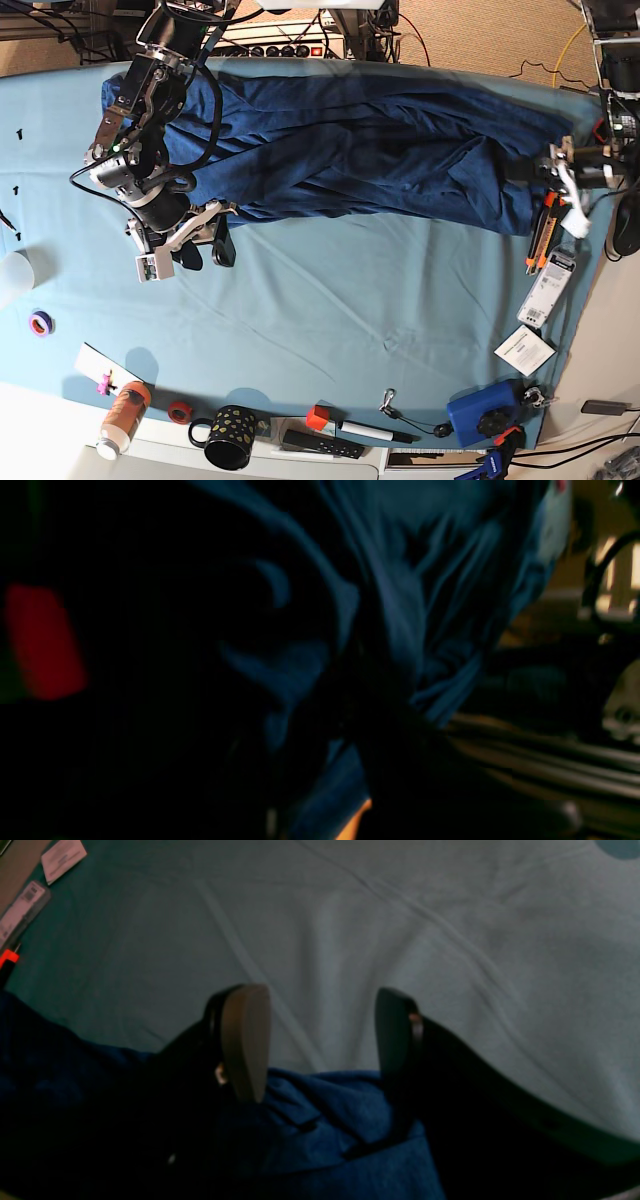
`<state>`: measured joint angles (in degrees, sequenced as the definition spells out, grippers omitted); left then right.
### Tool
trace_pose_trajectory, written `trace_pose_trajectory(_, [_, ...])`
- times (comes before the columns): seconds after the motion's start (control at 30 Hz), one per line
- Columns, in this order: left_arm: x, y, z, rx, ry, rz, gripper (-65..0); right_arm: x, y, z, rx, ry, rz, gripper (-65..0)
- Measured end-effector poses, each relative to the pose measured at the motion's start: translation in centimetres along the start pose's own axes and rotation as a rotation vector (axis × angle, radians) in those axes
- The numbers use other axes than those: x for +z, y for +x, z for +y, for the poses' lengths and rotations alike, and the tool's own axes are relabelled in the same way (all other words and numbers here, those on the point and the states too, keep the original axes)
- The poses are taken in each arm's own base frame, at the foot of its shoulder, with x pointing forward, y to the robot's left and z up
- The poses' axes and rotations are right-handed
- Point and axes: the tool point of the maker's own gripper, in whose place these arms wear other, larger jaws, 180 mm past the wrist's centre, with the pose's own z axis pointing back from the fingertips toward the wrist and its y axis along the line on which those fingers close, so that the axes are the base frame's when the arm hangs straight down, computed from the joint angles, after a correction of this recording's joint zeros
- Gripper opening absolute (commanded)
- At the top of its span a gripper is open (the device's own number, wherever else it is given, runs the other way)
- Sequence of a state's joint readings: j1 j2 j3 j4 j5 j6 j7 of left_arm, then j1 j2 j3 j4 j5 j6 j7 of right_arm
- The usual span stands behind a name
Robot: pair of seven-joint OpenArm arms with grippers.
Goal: Layout the t-shirt on the table in an organized manner, then fold the t-shirt properly
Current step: 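Hold the shirt with the right gripper while the left gripper grasps the hem, then fold the hem end with the left gripper toward the right gripper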
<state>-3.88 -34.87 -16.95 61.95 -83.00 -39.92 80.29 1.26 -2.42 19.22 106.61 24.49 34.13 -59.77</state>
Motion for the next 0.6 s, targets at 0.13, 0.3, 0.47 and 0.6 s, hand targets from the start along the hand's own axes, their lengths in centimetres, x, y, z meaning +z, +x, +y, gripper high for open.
trace_pose_trajectory(0.13, [1.9, 1.6, 0.6, 0.004, 0.023, -0.082, -65.0, 0.0, 0.0, 0.0, 0.000, 0.000, 0.000, -32.4])
trace_pose_trajectory(0.3, [2.4, 1.7, 0.8, 0.002, 0.034, -0.083, -65.0, 0.0, 0.0, 0.0, 0.000, 0.000, 0.000, -32.4])
trace_pose_trajectory(0.47, [1.8, 1.3, 0.6, 0.010, 0.021, -0.083, -65.0, 0.0, 0.0, 0.0, 0.000, 0.000, 0.000, -32.4])
trace_pose_trajectory(0.6, [1.2, 1.2, -0.4, -0.022, 0.008, -0.078, -65.0, 0.0, -0.2, -0.3, 0.003, -0.016, 0.010, -32.4])
